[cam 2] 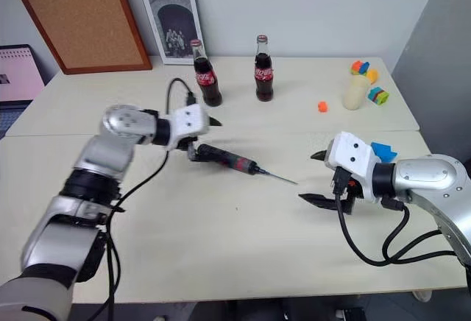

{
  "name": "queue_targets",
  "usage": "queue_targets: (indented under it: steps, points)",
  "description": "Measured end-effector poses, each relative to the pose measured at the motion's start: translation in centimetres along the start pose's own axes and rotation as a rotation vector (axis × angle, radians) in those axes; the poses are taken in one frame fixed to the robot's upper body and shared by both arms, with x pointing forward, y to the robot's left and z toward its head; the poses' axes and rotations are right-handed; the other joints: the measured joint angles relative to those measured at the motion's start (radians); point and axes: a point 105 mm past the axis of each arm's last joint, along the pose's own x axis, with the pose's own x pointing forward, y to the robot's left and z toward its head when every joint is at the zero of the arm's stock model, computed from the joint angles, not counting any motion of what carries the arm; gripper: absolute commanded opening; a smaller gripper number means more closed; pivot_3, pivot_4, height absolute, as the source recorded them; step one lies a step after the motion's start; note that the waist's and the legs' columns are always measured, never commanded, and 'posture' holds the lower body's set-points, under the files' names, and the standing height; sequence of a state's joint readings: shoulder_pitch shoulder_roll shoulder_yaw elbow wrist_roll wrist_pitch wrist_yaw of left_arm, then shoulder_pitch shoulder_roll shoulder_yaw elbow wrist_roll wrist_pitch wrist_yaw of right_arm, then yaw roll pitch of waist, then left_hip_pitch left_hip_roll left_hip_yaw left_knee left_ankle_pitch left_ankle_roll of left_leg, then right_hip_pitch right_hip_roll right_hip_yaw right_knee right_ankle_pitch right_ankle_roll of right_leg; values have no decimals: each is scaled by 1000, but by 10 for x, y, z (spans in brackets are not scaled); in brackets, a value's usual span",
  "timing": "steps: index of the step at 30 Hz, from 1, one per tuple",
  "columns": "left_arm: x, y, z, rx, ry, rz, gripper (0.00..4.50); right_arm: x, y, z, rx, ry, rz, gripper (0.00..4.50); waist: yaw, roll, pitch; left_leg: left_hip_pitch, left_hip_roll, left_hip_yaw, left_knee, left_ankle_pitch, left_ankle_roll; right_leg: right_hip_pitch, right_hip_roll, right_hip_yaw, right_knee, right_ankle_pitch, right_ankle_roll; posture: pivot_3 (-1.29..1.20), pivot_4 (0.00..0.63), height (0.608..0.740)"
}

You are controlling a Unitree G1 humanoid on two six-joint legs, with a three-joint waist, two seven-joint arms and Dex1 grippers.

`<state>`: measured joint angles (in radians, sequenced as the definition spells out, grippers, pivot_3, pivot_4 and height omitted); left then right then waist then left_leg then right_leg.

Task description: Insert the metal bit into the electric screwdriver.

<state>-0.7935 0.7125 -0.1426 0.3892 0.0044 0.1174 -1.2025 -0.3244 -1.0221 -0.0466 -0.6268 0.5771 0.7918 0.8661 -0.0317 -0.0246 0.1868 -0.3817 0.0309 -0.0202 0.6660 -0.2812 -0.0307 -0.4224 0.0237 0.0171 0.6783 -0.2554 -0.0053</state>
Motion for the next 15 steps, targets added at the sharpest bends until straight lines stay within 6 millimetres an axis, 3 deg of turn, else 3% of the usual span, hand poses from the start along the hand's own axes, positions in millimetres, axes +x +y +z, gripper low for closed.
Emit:
queue_targets:
  steps: [8, 15]
  points:
    - [-73, -30, -27, -153, 85, 51, 4446, -15, 2, -3, 55, -35, 2, 4500, 3, 0, 0, 0, -1, -2, 0, 0, 0, 1, -7, -1, 0, 0, -1, 0, 150, 740]
    - [-97, -56, -27, -228, 63, 69, 4446, -26, 0, -3, 61, -56, -2, 4500, 8, 0, 0, 2, -2, -2, 0, 0, 0, 2, -8, -2, 0, -1, 0, 0, 150, 740]
